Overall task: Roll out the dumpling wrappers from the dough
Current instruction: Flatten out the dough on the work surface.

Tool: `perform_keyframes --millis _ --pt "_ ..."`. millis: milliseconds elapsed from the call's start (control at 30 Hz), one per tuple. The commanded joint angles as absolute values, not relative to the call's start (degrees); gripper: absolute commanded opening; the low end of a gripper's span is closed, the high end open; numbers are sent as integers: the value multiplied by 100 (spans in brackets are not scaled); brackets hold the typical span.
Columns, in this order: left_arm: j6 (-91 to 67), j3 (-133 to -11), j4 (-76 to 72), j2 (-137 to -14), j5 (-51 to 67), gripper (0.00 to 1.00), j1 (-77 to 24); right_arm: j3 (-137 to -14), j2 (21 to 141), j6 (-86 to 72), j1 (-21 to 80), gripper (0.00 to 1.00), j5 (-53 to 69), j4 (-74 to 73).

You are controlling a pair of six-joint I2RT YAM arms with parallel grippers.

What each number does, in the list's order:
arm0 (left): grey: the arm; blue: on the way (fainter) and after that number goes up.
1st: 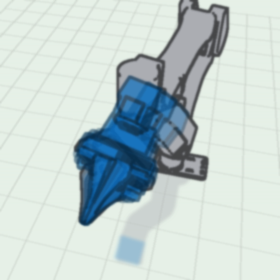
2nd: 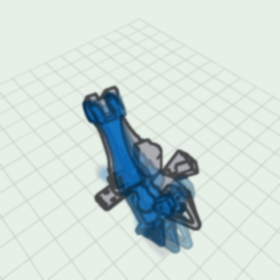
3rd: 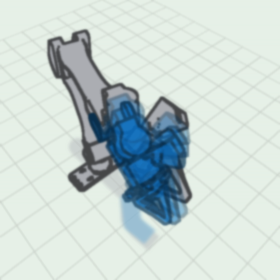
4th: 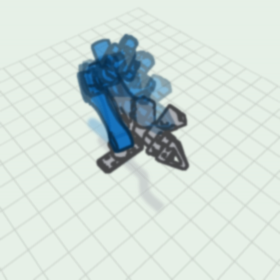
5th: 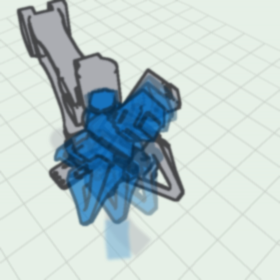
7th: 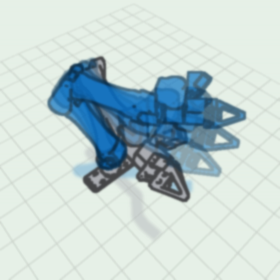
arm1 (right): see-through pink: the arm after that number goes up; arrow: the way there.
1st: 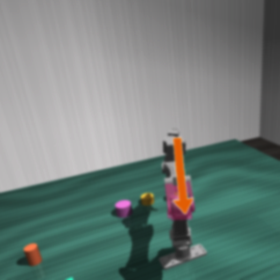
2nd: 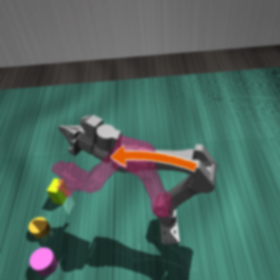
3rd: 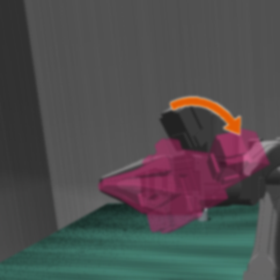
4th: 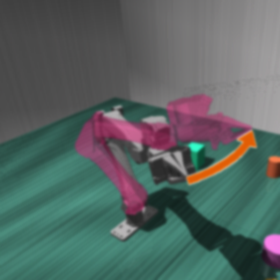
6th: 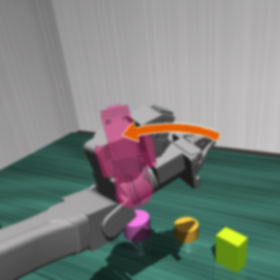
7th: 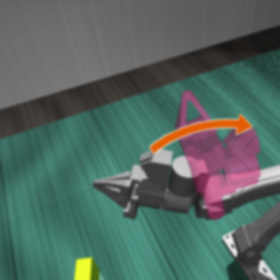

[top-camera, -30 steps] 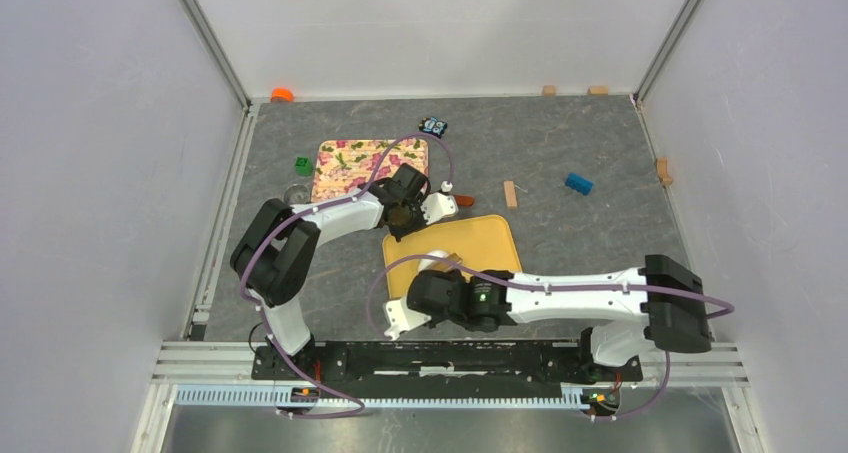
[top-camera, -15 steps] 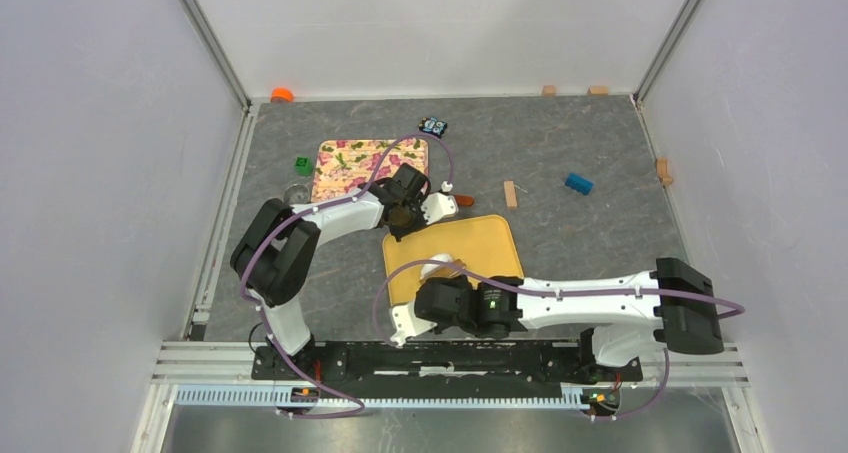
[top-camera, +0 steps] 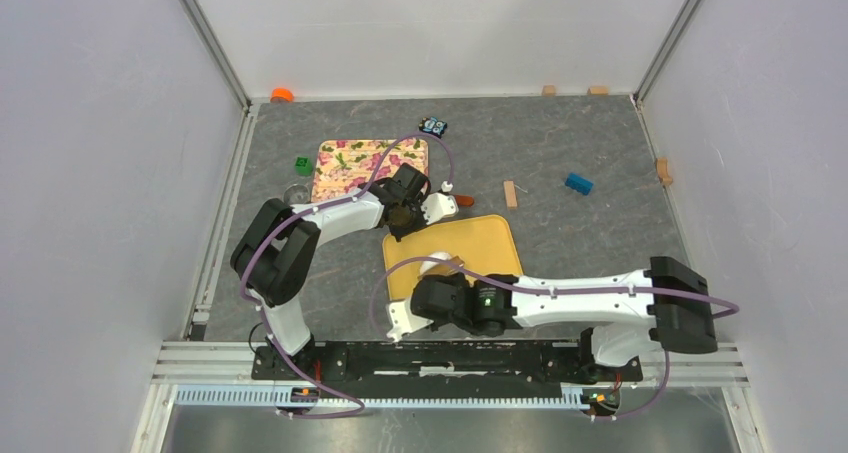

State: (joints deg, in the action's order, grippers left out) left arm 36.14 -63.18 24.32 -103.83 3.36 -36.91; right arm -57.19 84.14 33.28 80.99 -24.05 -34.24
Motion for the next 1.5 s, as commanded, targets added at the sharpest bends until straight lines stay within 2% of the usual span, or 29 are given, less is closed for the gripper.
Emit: perform_keyframes --millis 0,333,500,533,567,700,1000,1333,1467 --pt "3775 -5977 2470 -11083 233 2 -3683 -5199 8227 2655 8184 0 -1590 -4730" --pt "3762 -5994 2479 -11094 227 2 -3683 -5636 9097 3560 7792 0 -1353 -4101" --pt "3766 -5985 2479 -11096 230 2 -3684 -5458 8749 3039 8081 0 -1389 -4583" --pt "3767 -5985 2479 -10402 235 2 -3683 -5392 8629 2899 8123 0 -1376 -4696" --pt "3770 -5985 2479 -11088 235 2 -3685 -5352 8518 2781 8152 0 -1389 -4761" --pt "3772 -5981 2479 -11087 237 2 -3688 -5155 8254 2807 8127 0 -1507 -4652" --pt "3775 -5985 2479 -11098 229 2 -3691 -5760 9260 3612 7822 0 -1272 -4245" --pt "3771 -6011 2496 -11118 220 2 -3693 -5175 8236 2657 8122 0 -1392 -4800" --pt "3771 -6003 2496 -11120 219 2 -3691 -5250 8505 3099 7981 0 -1380 -4322"
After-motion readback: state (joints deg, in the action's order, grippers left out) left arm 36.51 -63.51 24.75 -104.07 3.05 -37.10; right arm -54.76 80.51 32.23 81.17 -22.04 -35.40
